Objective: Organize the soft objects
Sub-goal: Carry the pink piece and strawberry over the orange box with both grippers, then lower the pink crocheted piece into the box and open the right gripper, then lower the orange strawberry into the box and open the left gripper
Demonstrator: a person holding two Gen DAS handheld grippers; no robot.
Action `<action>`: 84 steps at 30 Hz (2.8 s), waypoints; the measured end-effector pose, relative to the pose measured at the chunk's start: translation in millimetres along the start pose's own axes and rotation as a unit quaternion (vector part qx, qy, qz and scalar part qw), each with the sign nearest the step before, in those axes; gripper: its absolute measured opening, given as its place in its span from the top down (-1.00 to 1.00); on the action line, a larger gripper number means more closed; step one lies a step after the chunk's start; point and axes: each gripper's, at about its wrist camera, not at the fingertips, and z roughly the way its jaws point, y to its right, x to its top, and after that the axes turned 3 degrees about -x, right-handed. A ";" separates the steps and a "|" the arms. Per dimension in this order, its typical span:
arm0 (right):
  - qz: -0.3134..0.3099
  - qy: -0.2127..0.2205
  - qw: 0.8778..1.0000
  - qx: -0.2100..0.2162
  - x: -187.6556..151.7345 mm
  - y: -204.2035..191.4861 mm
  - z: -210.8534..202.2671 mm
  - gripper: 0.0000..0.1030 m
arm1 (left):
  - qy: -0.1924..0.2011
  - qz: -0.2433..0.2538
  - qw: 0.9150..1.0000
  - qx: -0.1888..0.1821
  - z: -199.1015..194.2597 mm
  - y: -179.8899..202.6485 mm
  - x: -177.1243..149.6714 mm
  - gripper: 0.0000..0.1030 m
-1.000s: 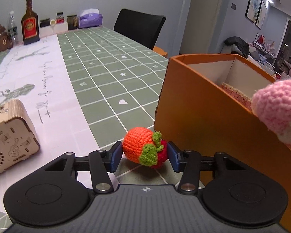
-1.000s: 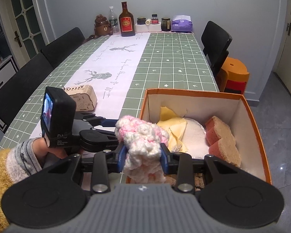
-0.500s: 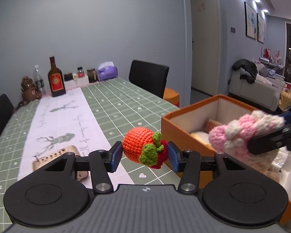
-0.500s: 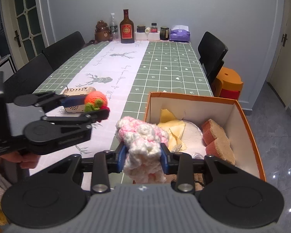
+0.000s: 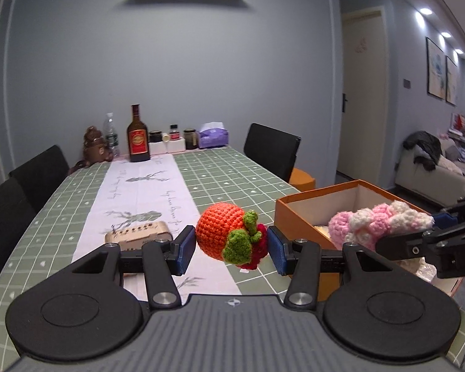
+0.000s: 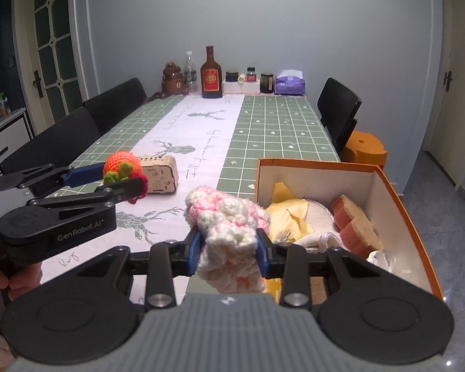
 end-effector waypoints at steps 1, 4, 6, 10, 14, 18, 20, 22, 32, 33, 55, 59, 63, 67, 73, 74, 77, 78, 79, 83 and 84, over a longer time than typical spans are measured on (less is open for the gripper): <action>0.003 0.008 1.000 -0.008 -3.4 -1.1 -2.4 0.31 | -0.001 -0.010 1.000 0.005 -1.3 -1.6 -1.2 -0.10; -0.004 0.033 0.999 -0.043 -13.3 -6.9 -7.4 0.31 | -0.003 -0.037 0.999 0.014 -1.6 -5.8 -2.5 -0.10; -0.001 0.036 0.998 -0.046 -18.2 -7.1 -7.6 0.31 | 0.003 -0.047 0.999 0.008 -2.8 -7.2 -4.2 -0.10; 0.029 0.037 0.998 -0.044 -24.1 3.7 -11.3 0.31 | 0.013 -0.081 0.997 -0.001 -8.4 -11.9 -7.0 -0.10; 0.045 0.046 0.996 -0.059 -22.8 17.1 -19.6 0.31 | 0.014 -0.083 0.996 -0.003 -11.2 -6.9 -10.9 -0.10; 0.055 0.057 0.994 -0.077 -19.6 33.8 -28.9 0.31 | 0.017 -0.076 0.997 -0.016 -11.4 -0.4 -8.3 -0.10; 0.055 0.068 0.992 -0.093 -18.8 42.1 -32.0 0.31 | 0.022 -0.074 0.997 -0.019 -13.1 4.0 -7.4 -0.10; 0.045 0.070 0.990 -0.114 -15.2 49.6 -32.0 0.31 | 0.029 -0.069 0.997 -0.019 -14.1 9.7 -5.1 -0.10; 0.001 0.021 0.985 -0.172 16.3 111.9 24.6 0.30 | 0.027 -0.057 0.998 -0.029 5.7 32.8 6.5 -0.10; 0.004 0.009 0.985 -0.171 19.1 119.3 35.3 0.30 | 0.024 -0.056 0.998 -0.030 7.6 35.1 5.9 -0.10; -0.011 -0.059 0.990 -0.129 36.9 151.7 142.5 -0.52 | -0.024 -0.022 0.998 -0.052 40.7 73.7 4.7 -0.10; -0.032 -0.017 0.987 -0.159 36.6 145.8 107.9 -0.83 | -0.032 -0.014 0.997 -0.071 44.5 86.3 3.7 -0.10; -0.051 0.007 0.986 -0.160 34.0 147.6 68.1 -0.86 | -0.044 0.005 0.995 -0.092 49.2 104.2 -0.2 -0.10; -0.056 0.002 0.986 -0.156 23.8 154.0 40.7 -0.87 | -0.061 0.014 0.991 -0.117 56.4 119.9 -5.4 -0.11; -0.055 -0.016 0.982 -0.178 2.1 155.9 26.8 -0.87 | -0.075 0.028 0.986 -0.149 62.3 140.7 -13.4 -0.11; -0.054 -0.018 0.982 -0.178 -0.3 156.6 25.9 -0.87 | -0.078 0.029 0.985 -0.153 63.4 143.9 -14.5 -0.11; -0.035 -0.023 0.984 -0.174 -4.9 162.2 23.0 -0.87 | -0.087 0.031 0.982 -0.162 67.2 154.0 -17.0 -0.11; -0.027 -0.026 0.985 -0.171 -6.4 164.8 21.8 -0.87 | -0.087 0.034 0.982 -0.166 67.6 157.0 -17.8 -0.13; -0.020 -0.028 0.985 -0.169 -7.4 167.1 20.8 -0.87 | -0.086 0.040 0.981 -0.172 67.4 160.0 -18.7 -0.14; -0.005 -0.026 0.985 -0.171 -10.7 173.3 14.7 -0.87 | -0.072 0.066 0.982 -0.159 64.2 171.2 -22.9 -0.65; -0.003 -0.024 0.985 -0.173 -11.2 174.3 12.8 -0.87 | -0.069 0.068 0.983 -0.156 62.8 172.4 -23.4 -0.65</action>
